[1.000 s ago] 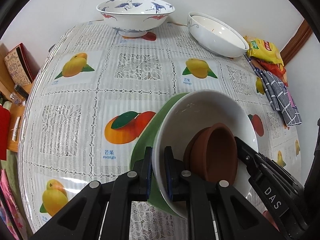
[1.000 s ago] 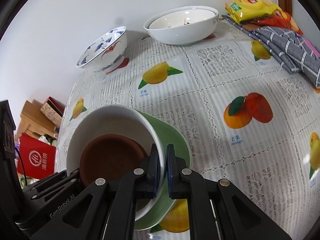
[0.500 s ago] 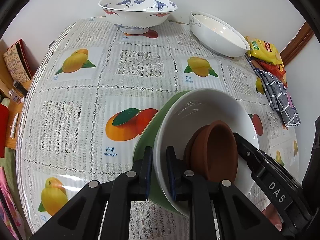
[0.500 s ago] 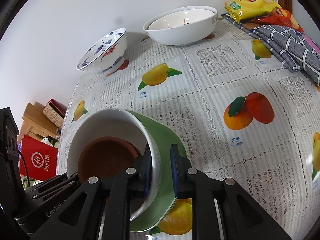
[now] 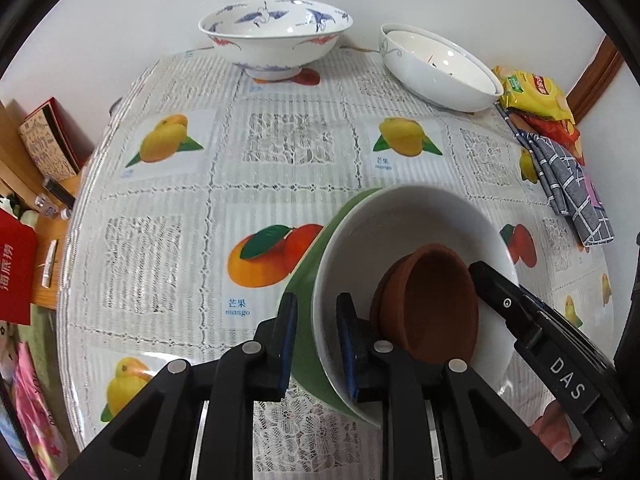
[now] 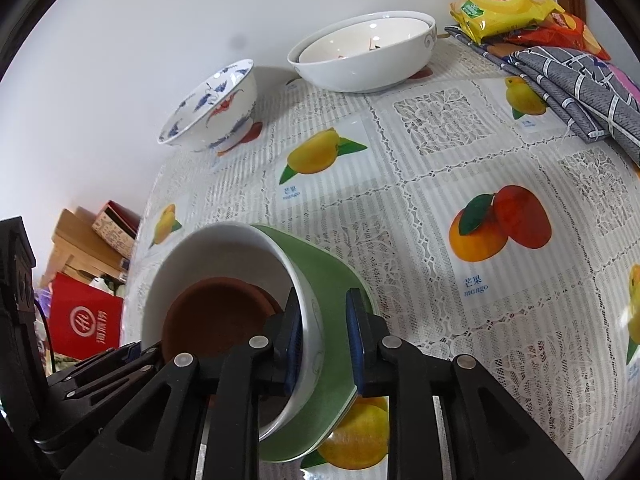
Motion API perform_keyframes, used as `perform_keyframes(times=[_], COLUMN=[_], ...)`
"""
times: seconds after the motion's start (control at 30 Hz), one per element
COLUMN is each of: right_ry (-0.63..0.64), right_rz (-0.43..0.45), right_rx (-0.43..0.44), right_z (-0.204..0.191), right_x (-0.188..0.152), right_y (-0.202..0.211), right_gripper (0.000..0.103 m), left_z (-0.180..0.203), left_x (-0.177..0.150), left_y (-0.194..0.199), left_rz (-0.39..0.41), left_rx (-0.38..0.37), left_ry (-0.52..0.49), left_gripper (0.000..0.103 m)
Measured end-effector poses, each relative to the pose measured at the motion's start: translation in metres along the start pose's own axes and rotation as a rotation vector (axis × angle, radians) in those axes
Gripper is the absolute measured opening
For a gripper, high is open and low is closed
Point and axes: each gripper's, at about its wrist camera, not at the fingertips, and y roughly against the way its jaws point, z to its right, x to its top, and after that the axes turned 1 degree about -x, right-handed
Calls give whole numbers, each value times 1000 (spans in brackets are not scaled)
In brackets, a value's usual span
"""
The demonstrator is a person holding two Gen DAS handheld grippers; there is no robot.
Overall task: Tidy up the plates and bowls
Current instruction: 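Open both grippers and release the white bowl rim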
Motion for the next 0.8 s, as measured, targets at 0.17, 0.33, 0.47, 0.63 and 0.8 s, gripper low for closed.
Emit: perform_keyframes(times=[0.17, 0.33, 0.47, 0.63, 0.8], right_ry=[17, 29, 29, 103, 214], right_rz=[30, 26, -4, 3, 46], right_rx=[0, -6, -5, -51, -131], right_z=[-3, -2, -1, -10, -23], right_x=[0, -3, -6, -12, -27], right_y=[11, 20, 27, 55, 99], right_gripper=[22, 32, 36, 40, 40], left_z=[-1, -3, -3, 6, 20], left_x=[1, -4, -15, -31, -46], left_y=[15, 29, 39, 64, 98], left_rz=[24, 43, 47, 90, 164], left_rx=[27, 30, 15, 0, -13], left_ry=[1, 3, 13, -3, -13], left_gripper=[26, 29, 29, 29, 38])
